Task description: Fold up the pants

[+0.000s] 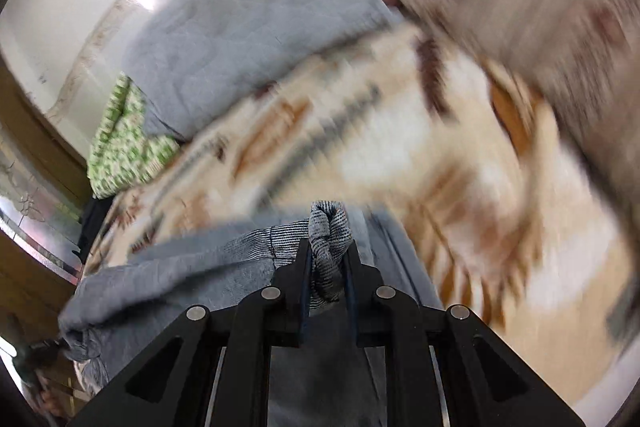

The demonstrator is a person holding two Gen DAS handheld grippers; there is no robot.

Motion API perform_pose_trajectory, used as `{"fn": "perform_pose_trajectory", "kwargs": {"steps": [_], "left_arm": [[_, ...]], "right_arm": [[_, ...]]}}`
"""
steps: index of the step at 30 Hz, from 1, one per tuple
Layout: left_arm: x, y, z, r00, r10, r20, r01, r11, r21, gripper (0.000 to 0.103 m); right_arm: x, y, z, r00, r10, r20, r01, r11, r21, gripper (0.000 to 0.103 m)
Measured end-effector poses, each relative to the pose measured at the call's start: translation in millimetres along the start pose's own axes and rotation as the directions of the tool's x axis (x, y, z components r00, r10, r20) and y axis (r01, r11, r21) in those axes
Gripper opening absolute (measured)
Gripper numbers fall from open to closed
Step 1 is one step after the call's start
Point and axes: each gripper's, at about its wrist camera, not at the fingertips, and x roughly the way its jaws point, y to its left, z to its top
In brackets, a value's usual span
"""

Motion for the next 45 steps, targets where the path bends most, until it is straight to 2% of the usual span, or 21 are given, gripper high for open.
{"fn": "perform_pose_trajectory", "kwargs": {"steps": [4,7,8,10,11,12,14,19,21,23,25,27,29,31,33,34,35,36,38,40,45], "left_arm": [[-19,6,-10,1.000,-0.005,-0.014,0.005,1.000,-0.005,0.005],[-35,23,-23,0.998,-0.035,-0.045,0.033,0.998,-0.045,0.015],[-42,29,-28,0.994,-0.086,-0.060,0.081,0.992,-0.092,0.016],[-49,35,-34,0.983,-0.168,-0.068,0.156,0.975,-0.158,0.018],[-52,32,-34,0.978,-0.197,-0.062,0.183,0.967,-0.176,0.025],[-53,28,-33,0.974,-0.219,-0.055,0.206,0.961,-0.186,0.039],[-51,18,-29,0.968,-0.249,-0.042,0.235,0.950,-0.206,0.056],[-23,5,-9,0.950,-0.304,-0.075,0.269,0.915,-0.299,0.056],[-10,4,-7,0.946,-0.310,-0.099,0.261,0.905,-0.335,0.056],[2,6,-9,0.936,-0.328,-0.128,0.262,0.891,-0.371,0.056],[11,7,-11,0.930,-0.337,-0.145,0.259,0.882,-0.393,0.056],[17,8,-9,0.929,-0.338,-0.149,0.256,0.879,-0.403,0.056],[25,6,-3,0.928,-0.340,-0.152,0.254,0.875,-0.412,0.057],[35,1,8,0.933,-0.323,-0.158,0.238,0.884,-0.403,0.061],[45,-3,16,0.941,-0.296,-0.166,0.215,0.897,-0.386,0.061],[48,-4,19,0.943,-0.285,-0.169,0.206,0.904,-0.374,0.059],[49,-7,24,0.947,-0.273,-0.169,0.200,0.913,-0.356,0.045],[48,-8,29,0.951,-0.258,-0.170,0.191,0.923,-0.335,0.027],[32,-6,36,0.937,-0.319,-0.143,0.259,0.909,-0.326,0.023],[7,-7,35,0.939,-0.331,-0.090,0.297,0.916,-0.269,0.023],[-20,9,0,0.946,-0.315,-0.080,0.297,0.938,-0.179,0.023]], "right_arm": [[-9,0,-27,0.998,-0.057,-0.036,0.056,0.998,-0.015,0.024],[-31,11,-36,0.998,-0.059,-0.016,0.058,0.997,-0.043,0.027],[-39,16,-39,0.999,-0.049,-0.010,0.048,0.998,-0.044,0.029],[-47,27,-45,1.000,0.017,-0.009,-0.017,0.999,-0.031,0.044],[-46,36,-48,0.998,0.053,-0.022,-0.054,0.998,-0.031,0.048],[-41,48,-52,0.996,0.083,-0.040,-0.085,0.995,-0.042,0.052],[-27,71,-59,0.985,0.148,-0.087,-0.153,0.987,-0.050,0.053],[30,127,-80,0.899,0.351,-0.261,-0.350,0.935,0.054,0.054],[49,144,-88,0.880,0.367,-0.301,-0.364,0.929,0.068,0.054],[69,153,-94,0.874,0.349,-0.338,-0.336,0.937,0.098,0.056],[82,152,-102,0.855,0.358,-0.376,-0.320,0.934,0.160,0.056],[84,149,-106,0.856,0.371,-0.361,-0.320,0.927,0.194,0.054],[83,144,-104,0.878,0.363,-0.313,-0.307,0.928,0.213,0.054],[86,138,-102,0.893,0.361,-0.267,-0.293,0.919,0.264,0.054],[92,132,-101,0.896,0.382,-0.226,-0.295,0.893,0.339,0.053],[95,131,-99,0.897,0.391,-0.205,-0.302,0.882,0.363,0.044],[98,132,-97,0.898,0.392,-0.199,-0.302,0.879,0.368,0.032],[100,133,-95,0.894,0.398,-0.205,-0.307,0.879,0.365,0.003],[93,137,-88,0.874,0.447,-0.191,-0.359,0.859,0.366,0.004],[72,143,-80,0.854,0.496,-0.155,-0.427,0.840,0.334,0.004],[21,136,-88,0.830,0.530,-0.174,-0.486,0.840,0.241,0.004]]}}
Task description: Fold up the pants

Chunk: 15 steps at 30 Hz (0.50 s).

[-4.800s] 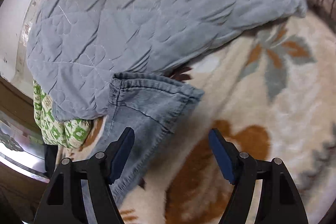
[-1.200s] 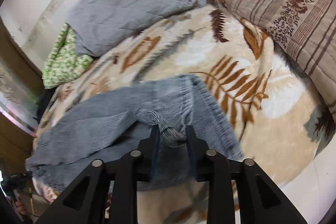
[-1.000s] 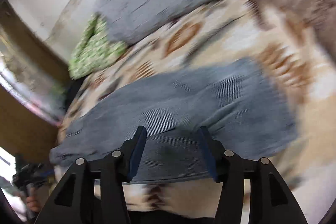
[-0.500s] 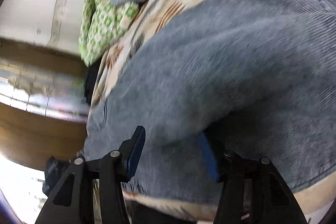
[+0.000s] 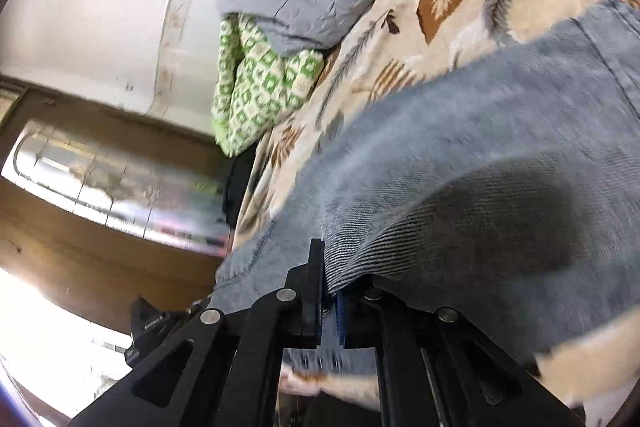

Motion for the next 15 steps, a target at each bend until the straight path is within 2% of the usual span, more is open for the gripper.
{"fn": "perform_pose_trajectory", "kwargs": {"steps": [5,8,11,12,13,15], "left_arm": [[35,45,-31,0.991,0.105,-0.085,-0.111,0.991,-0.068,0.023],[41,55,-34,0.992,0.084,-0.099,-0.096,0.989,-0.114,0.021],[37,48,-33,0.990,0.102,-0.094,-0.110,0.990,-0.092,0.021],[37,47,-32,0.990,0.104,-0.095,-0.113,0.989,-0.093,0.021],[38,48,-33,0.990,0.106,-0.097,-0.116,0.988,-0.099,0.021],[40,47,-32,0.989,0.108,-0.099,-0.118,0.987,-0.110,0.021]], "right_arm": [[6,-29,-41,0.992,-0.083,-0.094,0.083,0.997,0.002,0.005],[11,-46,-50,0.984,-0.142,-0.103,0.143,0.990,0.001,0.010],[-11,-54,-47,0.989,-0.138,-0.057,0.140,0.990,0.035,0.023],[-23,-58,-43,0.989,-0.147,-0.027,0.148,0.988,0.046,0.033],[-39,-66,-38,0.987,-0.160,0.020,0.159,0.985,0.069,0.038],[-70,-87,-30,0.974,-0.199,0.108,0.184,0.974,0.134,0.042]]}}
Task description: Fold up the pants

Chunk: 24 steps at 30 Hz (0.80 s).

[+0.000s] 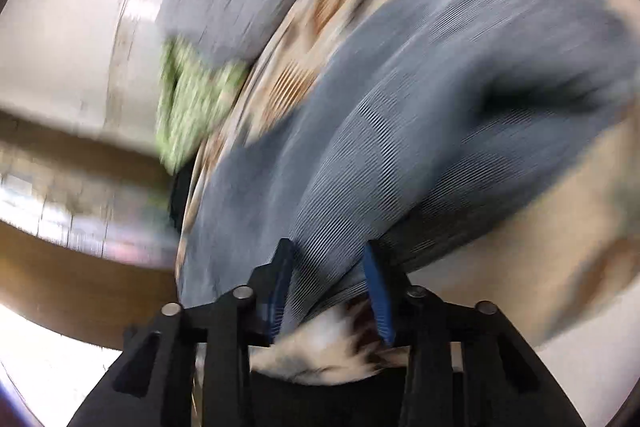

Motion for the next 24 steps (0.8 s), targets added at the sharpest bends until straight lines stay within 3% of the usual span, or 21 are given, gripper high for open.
{"fn": "perform_pose_trajectory", "kwargs": {"steps": [2,4,7,10,13,17,21,22,23,24], "left_arm": [[2,1,0,1.000,0.004,-0.001,-0.004,1.000,-0.005,0.022],[2,1,2,1.000,0.008,-0.005,-0.008,1.000,-0.012,0.022],[2,0,3,1.000,0.014,-0.008,-0.014,1.000,-0.023,0.023],[1,-2,3,1.000,0.023,-0.011,-0.024,0.999,-0.035,0.023],[-2,-4,4,1.000,0.023,-0.009,-0.024,0.999,-0.036,0.023],[3,-5,5,0.999,0.049,-0.006,-0.049,0.998,-0.047,0.024],[-1,-15,5,0.997,0.074,0.015,-0.074,0.997,-0.028,0.023],[-3,-15,7,0.997,0.071,0.019,-0.070,0.997,-0.032,0.023],[-5,-17,10,0.998,0.055,0.026,-0.054,0.998,-0.044,0.016],[-8,-19,14,0.999,0.028,0.030,-0.026,0.998,-0.061,0.011]], "right_arm": [[-27,-31,14,0.996,-0.036,0.087,0.028,0.995,0.094,0.044],[-41,-53,27,0.991,-0.020,0.134,-0.001,0.988,0.154,0.045],[-38,-69,40,0.986,0.068,0.150,-0.099,0.973,0.209,0.061],[-22,-78,45,0.982,0.121,0.144,-0.158,0.945,0.285,0.062],[-18,-82,39,0.964,0.220,0.148,-0.260,0.896,0.359,0.063],[-27,-81,32,0.971,0.197,0.134,-0.231,0.914,0.333,0.070],[-23,-90,47,0.964,0.174,0.199,-0.236,0.905,0.353,0.070],[-19,-89,51,0.962,0.181,0.205,-0.245,0.902,0.355,0.065],[-14,-86,57,0.965,0.168,0.202,-0.231,0.907,0.352,0.057],[-10,-83,64,0.973,0.134,0.186,-0.191,0.921,0.341,0.025]]}}
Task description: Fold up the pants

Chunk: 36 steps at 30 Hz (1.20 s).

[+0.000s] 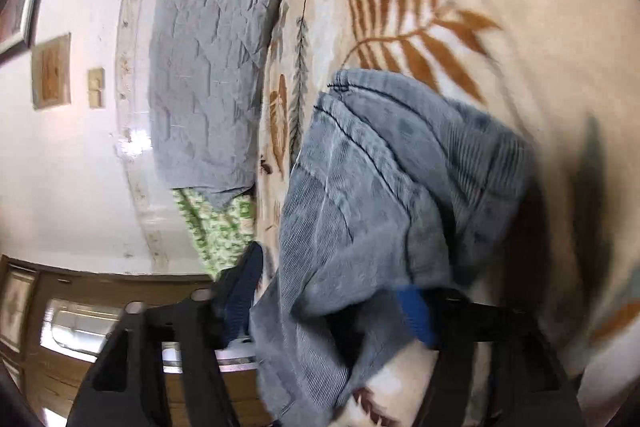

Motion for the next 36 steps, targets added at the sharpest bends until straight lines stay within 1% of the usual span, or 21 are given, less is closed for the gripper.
{"fn": "perform_pose_trajectory", "kwargs": {"steps": [1,3,5,7,8,9,11,13,14,17,19,23,24,25,26,28,29,30,32,34,36], "left_arm": [[-5,-4,4,1.000,-0.031,0.007,0.031,0.999,-0.013,0.011],[-24,-17,9,0.993,-0.107,0.048,0.108,0.994,-0.010,0.011],[-42,-31,8,0.986,-0.141,0.089,0.137,0.989,0.048,0.011],[-45,-37,2,0.987,-0.127,0.102,0.115,0.986,0.117,0.011],[-40,-36,-1,0.989,-0.108,0.098,0.095,0.987,0.129,0.011],[-29,-32,-4,0.994,-0.076,0.079,0.065,0.989,0.134,0.011],[-1,-15,-10,1.000,-0.001,0.002,0.001,0.994,0.110,0.011],[16,3,-13,0.998,0.036,-0.043,-0.033,0.996,0.083,0.012],[19,8,-14,0.998,0.029,-0.055,-0.025,0.997,0.068,0.012],[16,15,-13,0.998,-0.008,-0.066,0.011,0.999,0.045,0.012],[13,12,-14,0.998,0.011,-0.066,-0.006,0.997,0.079,0.014],[-10,14,-16,0.998,0.028,-0.056,-0.018,0.985,0.169,0.020],[-19,18,-17,0.999,0.022,-0.045,-0.013,0.982,0.189,0.025],[-28,22,-17,0.999,0.011,-0.036,-0.004,0.981,0.196,0.027],[-39,29,-15,1.000,-0.005,-0.022,0.009,0.981,0.195,0.027],[-60,40,-6,0.999,-0.017,0.030,0.011,0.981,0.195,0.028],[-67,42,2,0.998,-0.011,0.062,-0.001,0.982,0.191,0.033],[-70,43,10,0.996,-0.003,0.085,-0.013,0.982,0.187,0.044],[-67,40,33,0.994,-0.006,0.106,-0.013,0.984,0.179,0.054],[-54,32,50,0.997,-0.013,0.081,-0.003,0.982,0.191,0.054],[-32,22,68,1.000,-0.005,0.027,-0.001,0.978,0.210,0.054]], "right_arm": [[8,9,8,0.999,-0.041,-0.022,0.040,0.999,-0.030,0.009],[5,43,23,1.000,-0.026,-0.006,0.025,0.994,-0.106,0.008],[-24,91,30,0.995,0.081,0.057,-0.064,0.966,-0.250,0.008],[-55,121,29,0.986,0.108,0.129,-0.049,0.919,-0.391,0.008],[-63,121,30,0.985,0.090,0.150,-0.019,0.907,-0.421,0.008],[-64,112,31,0.988,0.045,0.147,0.021,0.907,-0.422,0.008],[-53,73,31,0.988,-0.106,0.112,0.142,0.913,-0.383,0.008],[-39,36,26,0.972,-0.221,0.083,0.236,0.909,-0.344,0.008],[-33,23,23,0.964,-0.253,0.077,0.264,0.908,-0.326,0.008],[-31,-1,17,0.961,-0.265,0.078,0.276,0.914,-0.297,0.007],[-35,1,15,0.962,-0.257,0.091,0.273,0.913,-0.302,0.011],[-56,9,17,0.944,-0.296,0.145,0.327,0.896,-0.302,0.016],[-67,14,16,0.932,-0.310,0.186,0.354,0.887,-0.296,0.028],[-75,19,13,0.917,-0.326,0.229,0.384,0.875,-0.295,0.036],[-87,26,13,0.899,-0.332,0.285,0.412,0.861,-0.298,0.037],[-99,42,14,0.890,-0.311,0.334,0.417,0.850,-0.321,0.037],[-96,55,14,0.897,-0.296,0.328,0.408,0.841,-0.356,0.038],[-87,69,11,0.908,-0.287,0.306,0.396,0.827,-0.400,0.043],[-47,105,-1,0.935,-0.279,0.220,0.355,0.775,-0.523,0.051],[5,140,-22,0.956,-0.274,0.105,0.276,0.717,-0.640,0.058],[74,178,-53,0.957,-0.288,-0.035,0.167,0.646,-0.745,0.059]]}}
